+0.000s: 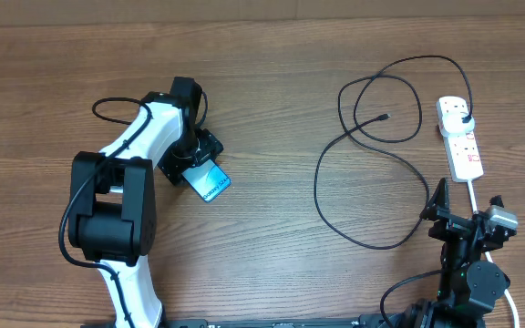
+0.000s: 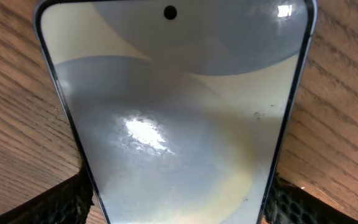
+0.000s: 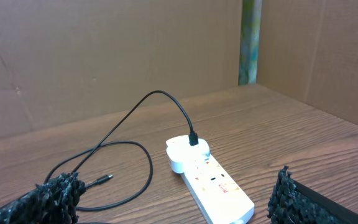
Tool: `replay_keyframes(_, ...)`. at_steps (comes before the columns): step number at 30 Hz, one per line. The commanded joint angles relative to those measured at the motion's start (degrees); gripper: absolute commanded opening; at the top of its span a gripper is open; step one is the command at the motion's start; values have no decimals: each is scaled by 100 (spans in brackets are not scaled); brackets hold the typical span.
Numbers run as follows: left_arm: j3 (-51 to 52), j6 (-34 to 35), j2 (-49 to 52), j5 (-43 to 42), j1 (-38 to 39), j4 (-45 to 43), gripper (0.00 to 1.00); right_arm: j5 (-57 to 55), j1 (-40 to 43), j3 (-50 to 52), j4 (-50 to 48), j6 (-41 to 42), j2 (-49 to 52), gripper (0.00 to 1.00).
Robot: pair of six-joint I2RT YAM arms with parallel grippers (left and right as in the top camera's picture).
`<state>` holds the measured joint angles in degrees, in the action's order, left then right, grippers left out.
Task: Plug charger to phone and switch on socket
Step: 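Close the left gripper on the phone's bottom edge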
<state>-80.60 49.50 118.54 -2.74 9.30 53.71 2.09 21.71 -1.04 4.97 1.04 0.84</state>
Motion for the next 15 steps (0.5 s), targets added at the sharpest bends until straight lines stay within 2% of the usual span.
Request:
replay_keyframes(1,297,90,332,-286,11,-127,87,-55,26,61,-31,-22,-68,100)
replay_keyframes(10,297,61,332,-264,11,-138,76,-55,26,61,-31,-22,-68,100)
replay_keyframes(15,297,-527,332,-280,11,-240,74,-55,26,61,-31,-22,-68,100)
